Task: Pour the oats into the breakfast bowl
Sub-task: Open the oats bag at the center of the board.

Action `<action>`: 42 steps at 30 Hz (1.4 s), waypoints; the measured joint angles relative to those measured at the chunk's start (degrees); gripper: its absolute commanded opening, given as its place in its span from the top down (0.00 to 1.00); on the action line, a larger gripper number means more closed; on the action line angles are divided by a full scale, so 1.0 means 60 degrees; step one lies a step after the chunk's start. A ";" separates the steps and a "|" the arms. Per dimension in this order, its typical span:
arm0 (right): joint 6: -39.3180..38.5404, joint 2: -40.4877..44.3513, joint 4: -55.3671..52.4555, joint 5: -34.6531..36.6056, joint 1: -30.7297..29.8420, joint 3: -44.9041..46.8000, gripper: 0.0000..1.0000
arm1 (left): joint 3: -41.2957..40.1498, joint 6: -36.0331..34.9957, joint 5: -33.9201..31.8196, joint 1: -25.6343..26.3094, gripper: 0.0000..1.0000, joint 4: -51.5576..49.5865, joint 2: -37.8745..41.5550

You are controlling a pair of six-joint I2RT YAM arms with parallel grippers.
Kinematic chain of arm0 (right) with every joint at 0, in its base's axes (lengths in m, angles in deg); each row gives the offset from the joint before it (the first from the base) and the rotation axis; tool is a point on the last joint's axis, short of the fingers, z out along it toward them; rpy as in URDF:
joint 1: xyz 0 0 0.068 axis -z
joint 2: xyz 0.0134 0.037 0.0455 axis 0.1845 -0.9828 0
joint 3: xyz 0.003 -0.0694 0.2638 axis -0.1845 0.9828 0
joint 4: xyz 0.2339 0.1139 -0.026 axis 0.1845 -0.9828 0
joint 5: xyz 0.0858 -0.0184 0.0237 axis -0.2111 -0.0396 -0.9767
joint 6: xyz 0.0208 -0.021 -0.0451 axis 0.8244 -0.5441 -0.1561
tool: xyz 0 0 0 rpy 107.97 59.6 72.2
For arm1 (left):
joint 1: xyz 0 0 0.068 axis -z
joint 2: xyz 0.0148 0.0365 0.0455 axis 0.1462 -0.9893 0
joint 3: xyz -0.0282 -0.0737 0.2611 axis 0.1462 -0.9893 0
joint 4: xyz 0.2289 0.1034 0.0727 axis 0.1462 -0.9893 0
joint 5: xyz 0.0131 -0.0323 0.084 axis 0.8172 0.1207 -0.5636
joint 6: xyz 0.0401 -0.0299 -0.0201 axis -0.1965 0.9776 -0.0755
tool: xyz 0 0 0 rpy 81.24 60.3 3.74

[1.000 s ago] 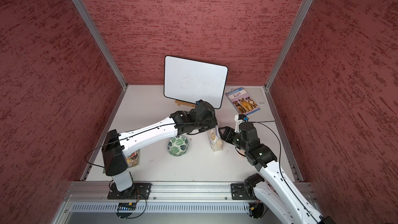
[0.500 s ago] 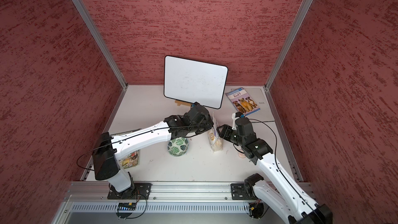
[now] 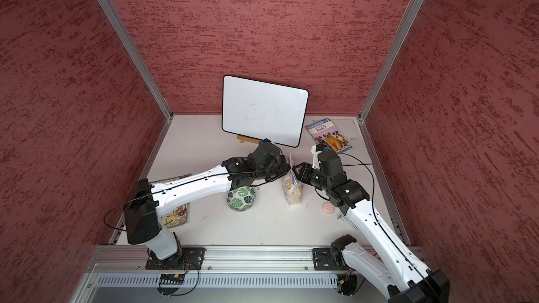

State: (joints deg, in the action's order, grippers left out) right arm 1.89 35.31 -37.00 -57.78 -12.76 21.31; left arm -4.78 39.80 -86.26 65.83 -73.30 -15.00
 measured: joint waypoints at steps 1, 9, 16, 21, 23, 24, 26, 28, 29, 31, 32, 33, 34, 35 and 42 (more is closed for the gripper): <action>-0.0029 -0.0066 -0.0018 0.0004 0.0000 -0.0069 0.70 | -0.0018 0.0000 0.0011 -0.0004 1.00 0.0015 0.0000; -0.0222 -0.0867 -0.0033 0.0007 0.0000 -0.0503 0.77 | -0.0058 0.0000 0.0018 -0.0004 1.00 0.0029 0.0025; -0.0401 -0.1082 -0.0040 0.0007 0.0000 -0.0718 0.77 | -0.0062 0.0000 0.0018 -0.0004 1.00 0.0033 0.0025; -0.0448 -0.1111 -0.0044 0.0004 0.0000 -0.0721 0.77 | -0.0066 0.0000 0.0018 -0.0004 1.00 0.0029 0.0025; -0.0474 -0.1129 -0.0044 0.0004 0.0000 -0.0721 0.78 | -0.0066 0.0000 0.0018 -0.0004 1.00 0.0029 0.0025; -0.0481 -0.1144 -0.0040 0.0004 0.0000 -0.0721 0.78 | -0.0066 0.0000 0.0018 -0.0004 1.00 0.0025 0.0025; -0.0510 -0.1188 -0.0040 -0.0011 0.0000 -0.0721 0.79 | -0.0066 -0.0004 0.0018 -0.0004 1.00 0.0025 0.0025; -0.0514 -0.1253 -0.0033 -0.0073 0.0000 -0.0721 0.79 | -0.0066 0.0000 0.0018 -0.0004 1.00 0.0025 0.0025; -0.0514 -0.1279 -0.0018 -0.0113 0.0000 -0.0721 0.79 | -0.0069 0.0000 0.0018 -0.0004 1.00 0.0018 0.0025; -0.0517 -0.1290 -0.0011 -0.0160 0.0000 -0.0725 0.79 | -0.0069 -0.0004 0.0018 -0.0004 1.00 0.0011 0.0025; -0.0517 -0.1290 -0.0011 -0.0171 0.0000 -0.0725 0.79 | -0.0069 -0.0004 0.0018 -0.0004 1.00 0.0011 0.0025; -0.0525 -0.1297 -0.0011 -0.0175 0.0000 -0.0732 0.79 | -0.0069 -0.0004 0.0018 -0.0004 1.00 0.0011 0.0025; -0.0535 -0.1308 -0.0011 -0.0178 0.0000 -0.0739 0.80 | -0.0069 -0.0004 0.0018 -0.0004 1.00 0.0011 0.0025; -0.0543 -0.1322 -0.0015 -0.0182 0.0000 -0.0750 0.81 | -0.0069 -0.0004 0.0018 -0.0004 1.00 0.0011 0.0025; -0.0692 -0.1523 -0.0018 -0.0182 0.0000 -0.0882 0.81 | -0.0069 -0.0004 0.0025 -0.0011 1.00 0.0015 0.0025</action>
State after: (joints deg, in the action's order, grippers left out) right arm -2.27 26.18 -37.10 -58.87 -12.76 16.02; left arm -5.20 39.78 -86.10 65.77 -73.21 -14.85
